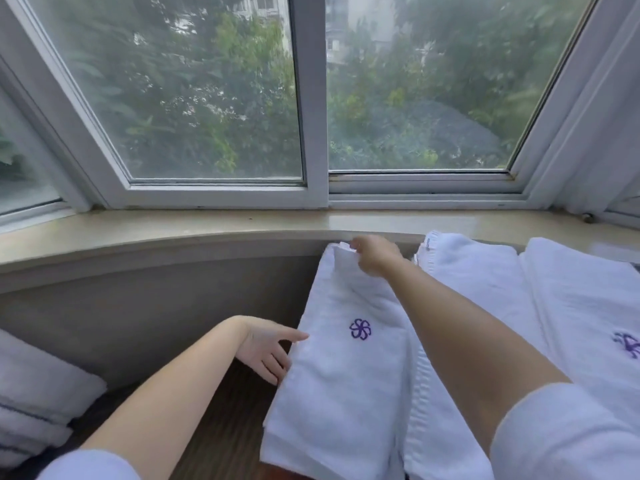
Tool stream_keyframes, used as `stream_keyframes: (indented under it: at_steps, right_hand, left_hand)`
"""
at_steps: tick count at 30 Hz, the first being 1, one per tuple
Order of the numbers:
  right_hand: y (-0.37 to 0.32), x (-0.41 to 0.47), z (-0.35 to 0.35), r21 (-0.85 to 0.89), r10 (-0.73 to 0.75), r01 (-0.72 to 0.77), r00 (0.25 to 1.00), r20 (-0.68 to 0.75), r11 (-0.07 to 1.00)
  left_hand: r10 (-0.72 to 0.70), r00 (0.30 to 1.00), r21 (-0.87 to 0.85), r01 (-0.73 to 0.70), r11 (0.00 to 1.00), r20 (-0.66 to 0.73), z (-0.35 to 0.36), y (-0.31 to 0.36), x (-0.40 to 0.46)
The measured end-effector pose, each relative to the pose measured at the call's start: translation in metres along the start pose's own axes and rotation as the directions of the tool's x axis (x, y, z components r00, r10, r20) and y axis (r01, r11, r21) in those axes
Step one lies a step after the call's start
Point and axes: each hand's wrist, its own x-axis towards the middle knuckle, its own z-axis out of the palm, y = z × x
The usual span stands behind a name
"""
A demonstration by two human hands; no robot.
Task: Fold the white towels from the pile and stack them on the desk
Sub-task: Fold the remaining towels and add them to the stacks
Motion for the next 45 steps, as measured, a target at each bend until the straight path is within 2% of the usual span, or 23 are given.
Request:
stream_keyframes:
  at_steps: [2,4,6,9,11,13,16,18,20,22,24,25,26,28,30,31,32,33,35,37,38,42,45]
  right_hand:
    - [0.010,0.004,0.010,-0.064,0.052,-0.053,0.999,-0.011,0.997]
    - [0.023,0.004,0.016,-0.071,0.120,-0.121,0.992,-0.025,0.990]
    - [0.035,0.005,0.020,-0.032,0.179,-0.180,0.983,-0.031,0.983]
    - [0.045,0.007,0.030,0.052,0.275,-0.272,0.960,-0.059,0.961]
    - [0.048,0.008,0.041,0.188,0.412,-0.406,0.911,0.009,0.894]
    - [0.051,0.010,0.051,0.266,0.500,-0.502,0.862,0.081,0.823]
    - [0.054,0.014,0.058,0.276,0.549,-0.552,0.830,0.097,0.787]
    - [0.052,0.018,0.061,0.266,0.600,-0.615,0.787,0.144,0.742]
    - [0.045,0.025,0.064,0.260,0.652,-0.689,0.725,0.223,0.677]
    - [0.039,0.030,0.067,0.296,0.686,-0.731,0.680,0.258,0.614]
    - [0.042,0.029,0.070,0.354,0.713,-0.717,0.680,0.168,0.600]
    - [0.045,0.027,0.069,0.381,0.717,-0.687,0.692,0.084,0.618]
    - [0.049,0.024,0.069,0.412,0.710,-0.646,0.704,-0.003,0.643]
    - [0.053,0.021,0.067,0.490,0.651,-0.511,0.740,-0.167,0.706]
    - [0.052,0.025,0.062,0.523,0.546,-0.335,0.774,-0.322,0.784]
    - [0.051,0.028,0.060,0.497,0.489,-0.276,0.790,-0.370,0.823]
    - [0.050,0.032,0.060,0.446,0.445,-0.264,0.815,-0.370,0.855]
    - [0.050,0.035,0.061,0.392,0.431,-0.298,0.846,-0.314,0.870]
    - [0.049,0.033,0.068,0.340,0.482,-0.433,0.874,-0.069,0.835]
    - [0.045,0.021,0.080,0.337,0.512,-0.526,0.848,0.135,0.781]
    - [0.042,0.013,0.088,0.336,0.512,-0.539,0.841,0.174,0.772]
    - [0.027,-0.028,0.107,0.320,0.534,-0.554,0.831,0.156,0.769]
    - [0.017,-0.061,0.116,0.274,0.561,-0.578,0.815,0.146,0.768]
  left_hand:
    - [0.108,0.982,-0.009,-0.111,0.994,-0.154,-0.008,0.014,0.010]
    - [0.244,0.929,-0.045,-0.266,0.963,-0.277,-0.011,0.031,0.021]
    - [0.315,0.892,-0.123,-0.370,0.921,-0.323,-0.010,0.050,0.031]
    - [0.365,0.854,-0.146,-0.442,0.885,-0.371,-0.002,0.073,0.052]
    - [0.386,0.812,-0.128,-0.482,0.867,-0.438,0.003,0.087,0.067]
    - [0.386,0.788,-0.141,-0.503,0.853,-0.480,0.004,0.099,0.079]
    - [0.347,0.822,-0.231,-0.483,0.845,-0.452,0.002,0.115,0.093]
    - [0.343,0.778,-0.067,-0.441,0.895,-0.526,0.001,0.119,0.098]
    - [0.367,0.693,0.160,-0.347,0.924,-0.621,-0.004,0.121,0.101]
    - [0.381,0.695,0.152,-0.369,0.917,-0.610,-0.010,0.123,0.106]
    - [0.388,0.741,0.029,-0.446,0.894,-0.548,-0.015,0.125,0.110]
    - [0.423,0.746,0.011,-0.487,0.873,-0.514,-0.015,0.126,0.109]
    - [0.484,0.719,0.023,-0.547,0.837,-0.499,-0.015,0.126,0.109]
    - [0.594,0.584,0.071,-0.677,0.732,-0.554,-0.014,0.126,0.109]
    - [0.592,0.458,0.119,-0.717,0.687,-0.663,-0.015,0.124,0.110]
    - [0.573,0.437,0.120,-0.714,0.690,-0.694,-0.017,0.124,0.110]
    - [0.547,0.463,0.099,-0.693,0.714,-0.698,-0.021,0.123,0.112]
    - [0.509,0.534,0.063,-0.646,0.761,-0.675,-0.024,0.121,0.112]
    - [0.432,0.677,0.030,-0.519,0.854,-0.596,-0.028,0.114,0.113]
    - [0.404,0.721,0.031,-0.470,0.882,-0.563,-0.031,0.106,0.110]
    - [0.397,0.729,0.024,-0.463,0.886,-0.558,-0.031,0.102,0.106]
    - [0.359,0.804,-0.005,-0.410,0.912,-0.475,-0.019,0.078,0.083]
    - [0.348,0.824,0.004,-0.388,0.922,-0.447,0.001,0.051,0.069]
